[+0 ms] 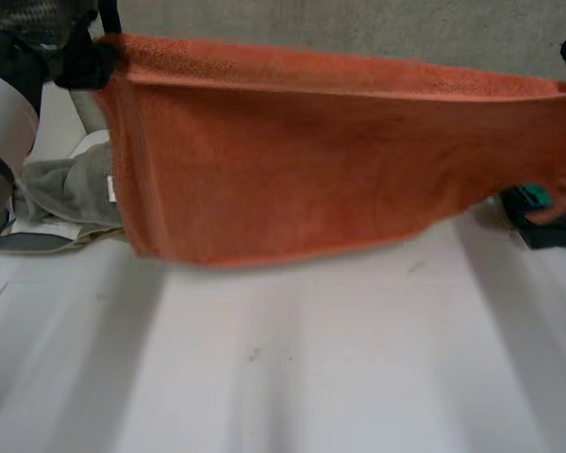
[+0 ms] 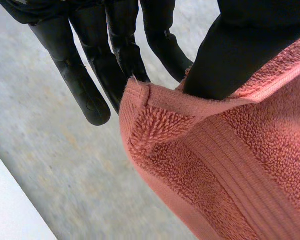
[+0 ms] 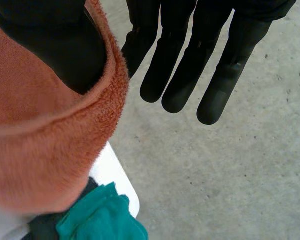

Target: Fold the laundry.

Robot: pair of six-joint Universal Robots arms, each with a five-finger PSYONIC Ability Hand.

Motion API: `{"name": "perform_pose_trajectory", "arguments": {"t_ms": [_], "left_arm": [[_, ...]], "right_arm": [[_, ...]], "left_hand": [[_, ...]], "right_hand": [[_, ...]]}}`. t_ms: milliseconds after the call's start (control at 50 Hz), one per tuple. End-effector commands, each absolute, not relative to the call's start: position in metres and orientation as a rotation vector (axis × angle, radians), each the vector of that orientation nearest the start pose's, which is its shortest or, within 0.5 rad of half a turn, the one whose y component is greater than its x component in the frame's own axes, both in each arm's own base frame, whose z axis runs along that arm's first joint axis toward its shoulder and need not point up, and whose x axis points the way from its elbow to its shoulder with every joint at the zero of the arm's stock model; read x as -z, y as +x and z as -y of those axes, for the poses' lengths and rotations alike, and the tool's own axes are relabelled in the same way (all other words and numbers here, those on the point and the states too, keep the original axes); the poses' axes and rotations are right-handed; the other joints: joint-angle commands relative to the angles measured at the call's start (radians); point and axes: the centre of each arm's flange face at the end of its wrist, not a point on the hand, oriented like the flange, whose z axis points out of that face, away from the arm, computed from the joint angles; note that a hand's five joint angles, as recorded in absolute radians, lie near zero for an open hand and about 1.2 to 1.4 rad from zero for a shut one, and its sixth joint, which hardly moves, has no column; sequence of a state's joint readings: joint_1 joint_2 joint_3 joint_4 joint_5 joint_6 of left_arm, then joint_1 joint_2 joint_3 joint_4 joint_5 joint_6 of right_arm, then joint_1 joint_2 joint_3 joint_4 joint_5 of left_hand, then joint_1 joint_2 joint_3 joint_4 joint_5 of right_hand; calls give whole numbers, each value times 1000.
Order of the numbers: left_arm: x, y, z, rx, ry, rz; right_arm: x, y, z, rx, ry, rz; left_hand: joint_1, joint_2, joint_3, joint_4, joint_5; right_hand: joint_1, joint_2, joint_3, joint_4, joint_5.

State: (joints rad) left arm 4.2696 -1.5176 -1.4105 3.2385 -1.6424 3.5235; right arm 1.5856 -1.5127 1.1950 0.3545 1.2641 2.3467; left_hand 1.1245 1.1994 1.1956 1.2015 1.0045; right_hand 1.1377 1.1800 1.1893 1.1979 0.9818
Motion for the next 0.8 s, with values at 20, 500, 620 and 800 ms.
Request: {"name": "perform_pose_trajectory", "arguments": {"t_ms": [20, 500, 620, 800], "left_arm": [[-314, -258, 257, 2154, 877, -2017], [-426, -296, 357, 2690, 408, -1063], [-385, -292, 349, 2614, 500, -1259], [-309, -284, 332, 2472, 637, -1563]], "right_arm": [[-320, 189, 313, 2071, -1544, -2222], [-409, 226, 407, 3428, -978, -1267], [-392, 232, 394, 3250, -1104, -1247], [-303, 234, 388, 2796, -1353, -1585]], "left_hand": [[272, 197, 201, 195, 217], [272, 197, 201, 195, 217], [272, 197, 201, 195, 217], [272, 197, 201, 195, 217]], "right_hand": [[259, 216, 207, 198, 240], [259, 216, 207, 198, 240], [259, 216, 207, 198, 240], [259, 216, 207, 198, 240]]}}
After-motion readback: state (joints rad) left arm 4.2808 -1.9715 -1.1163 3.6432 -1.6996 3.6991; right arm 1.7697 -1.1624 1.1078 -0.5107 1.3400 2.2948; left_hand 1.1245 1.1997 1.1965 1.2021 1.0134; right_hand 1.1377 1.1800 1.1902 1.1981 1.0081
